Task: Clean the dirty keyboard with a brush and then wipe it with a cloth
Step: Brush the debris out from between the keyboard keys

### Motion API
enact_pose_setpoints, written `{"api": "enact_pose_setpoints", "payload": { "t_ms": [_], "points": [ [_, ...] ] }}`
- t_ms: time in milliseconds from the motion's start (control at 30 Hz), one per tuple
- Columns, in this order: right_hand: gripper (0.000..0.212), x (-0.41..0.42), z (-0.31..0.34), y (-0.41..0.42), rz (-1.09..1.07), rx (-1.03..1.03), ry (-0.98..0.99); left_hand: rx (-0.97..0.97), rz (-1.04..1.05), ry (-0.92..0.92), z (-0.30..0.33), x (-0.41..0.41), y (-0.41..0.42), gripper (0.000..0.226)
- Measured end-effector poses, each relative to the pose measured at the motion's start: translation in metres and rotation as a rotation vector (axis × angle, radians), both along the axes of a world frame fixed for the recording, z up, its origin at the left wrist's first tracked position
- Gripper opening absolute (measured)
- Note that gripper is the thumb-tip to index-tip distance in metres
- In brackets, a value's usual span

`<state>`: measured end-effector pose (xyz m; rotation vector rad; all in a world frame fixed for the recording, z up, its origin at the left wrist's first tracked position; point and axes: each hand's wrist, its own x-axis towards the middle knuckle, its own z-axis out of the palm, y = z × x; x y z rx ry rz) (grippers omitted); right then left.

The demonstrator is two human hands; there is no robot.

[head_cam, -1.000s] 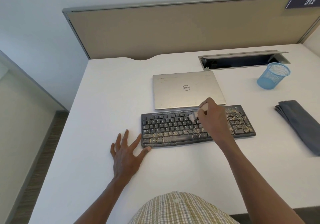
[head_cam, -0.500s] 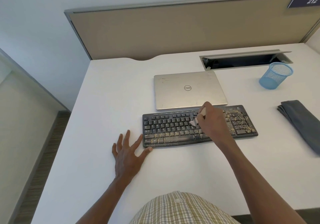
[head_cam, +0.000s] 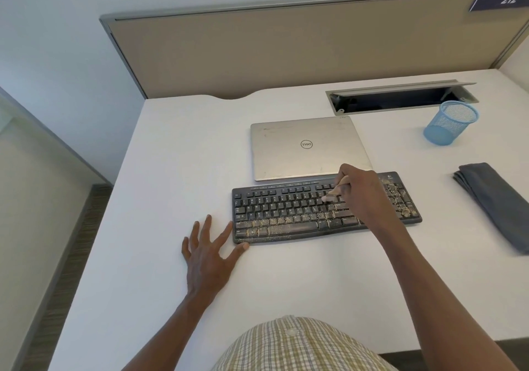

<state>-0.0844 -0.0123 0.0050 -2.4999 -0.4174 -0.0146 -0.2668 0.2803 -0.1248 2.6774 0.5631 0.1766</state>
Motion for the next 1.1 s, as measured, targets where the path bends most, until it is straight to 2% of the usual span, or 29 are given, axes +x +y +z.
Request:
{"api": "enact_pose_setpoints", "payload": {
  "t_ms": [67, 167, 333, 433, 500, 600, 700, 867, 1000, 1100],
  "points": [
    [0.024, -0.002, 0.002, 0.007, 0.019, 0.043, 0.02, -0.007, 0.002, -0.002, 0.0, 0.0, 0.0, 0.078],
    [0.026, -0.006, -0.003, 0.013, 0.064, 0.001, 0.046, -0.013, 0.002, 0.004, 0.001, 0.0, -0.001, 0.077],
    [0.026, -0.005, -0.002, 0.0, -0.075, -0.061, 0.035, -0.021, 0.005, 0.008, 0.002, 0.0, -0.001, 0.077],
    [0.013, -0.004, 0.004, -0.006, -0.167, 0.06, 0.068, -0.022, 0.001, 0.013, 0.002, 0.0, -0.001, 0.077],
    [0.003, -0.002, 0.004, -0.006, -0.229, 0.093, -0.009, -0.02, 0.001, 0.013, 0.002, 0.001, -0.001, 0.076],
    [0.005, -0.001, -0.002, -0.001, -0.273, 0.129, -0.092, -0.018, 0.001, 0.005, 0.002, 0.001, -0.001, 0.077],
    [0.003, -0.005, -0.012, 0.007, -0.268, 0.134, -0.13, -0.025, 0.002, 0.0, 0.003, 0.0, -0.001, 0.078],
    [0.003, -0.001, -0.016, 0.001, -0.231, 0.086, -0.029, -0.017, -0.002, 0.007, 0.001, 0.001, 0.0, 0.078],
    [0.002, 0.002, -0.011, 0.001, -0.236, 0.111, -0.052, -0.015, -0.005, -0.005, 0.001, 0.0, 0.0, 0.078],
    [0.001, 0.0, -0.015, 0.004, -0.178, 0.044, -0.042, -0.015, -0.003, -0.001, 0.001, 0.0, -0.001, 0.077]
  ]
}}
